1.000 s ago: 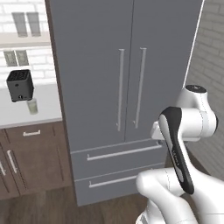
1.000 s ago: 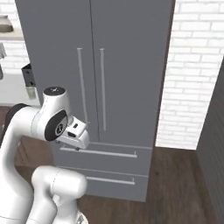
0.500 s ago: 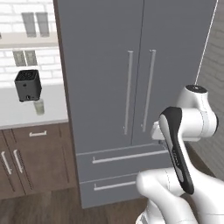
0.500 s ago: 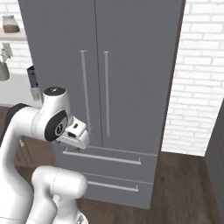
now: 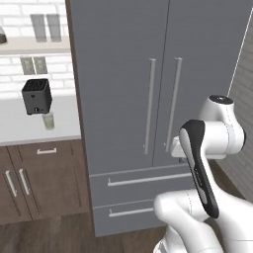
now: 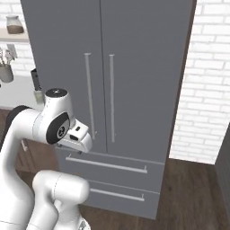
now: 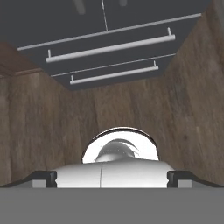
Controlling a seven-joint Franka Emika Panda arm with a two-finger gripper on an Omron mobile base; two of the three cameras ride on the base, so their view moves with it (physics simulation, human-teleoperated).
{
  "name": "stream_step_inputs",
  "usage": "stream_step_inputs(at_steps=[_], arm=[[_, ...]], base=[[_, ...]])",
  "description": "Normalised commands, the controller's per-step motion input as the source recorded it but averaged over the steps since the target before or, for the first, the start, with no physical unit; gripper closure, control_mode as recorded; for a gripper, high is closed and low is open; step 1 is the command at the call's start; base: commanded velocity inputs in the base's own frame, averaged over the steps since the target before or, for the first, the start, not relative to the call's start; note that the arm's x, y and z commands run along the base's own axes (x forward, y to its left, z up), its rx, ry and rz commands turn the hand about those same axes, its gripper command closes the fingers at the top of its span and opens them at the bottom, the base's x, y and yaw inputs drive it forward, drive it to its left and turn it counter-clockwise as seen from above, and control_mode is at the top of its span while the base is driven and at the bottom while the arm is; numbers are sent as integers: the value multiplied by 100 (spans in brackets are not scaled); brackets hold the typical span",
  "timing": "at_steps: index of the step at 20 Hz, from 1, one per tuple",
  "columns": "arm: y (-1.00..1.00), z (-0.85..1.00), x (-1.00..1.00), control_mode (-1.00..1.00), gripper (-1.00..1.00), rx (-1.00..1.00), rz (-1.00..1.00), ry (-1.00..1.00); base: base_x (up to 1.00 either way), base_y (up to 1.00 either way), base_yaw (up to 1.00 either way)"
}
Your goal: Grab a lemon wedge from the fridge and one ice cube from the ice bowl, and put them in the glass of lemonade.
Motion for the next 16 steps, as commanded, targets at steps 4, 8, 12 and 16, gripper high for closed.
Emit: stream_step_inputs(at_steps=[4, 8, 12, 16], arm=[[0, 0, 0, 100, -100, 0, 0, 0], [0, 0, 0, 100, -100, 0, 0, 0], [0, 0, 0, 100, -100, 0, 0, 0], [0, 10, 0, -100, -100, 0, 0, -16]], base=[[-16, 0, 0], [0, 0, 0], [0, 0, 0], [0, 0, 0]])
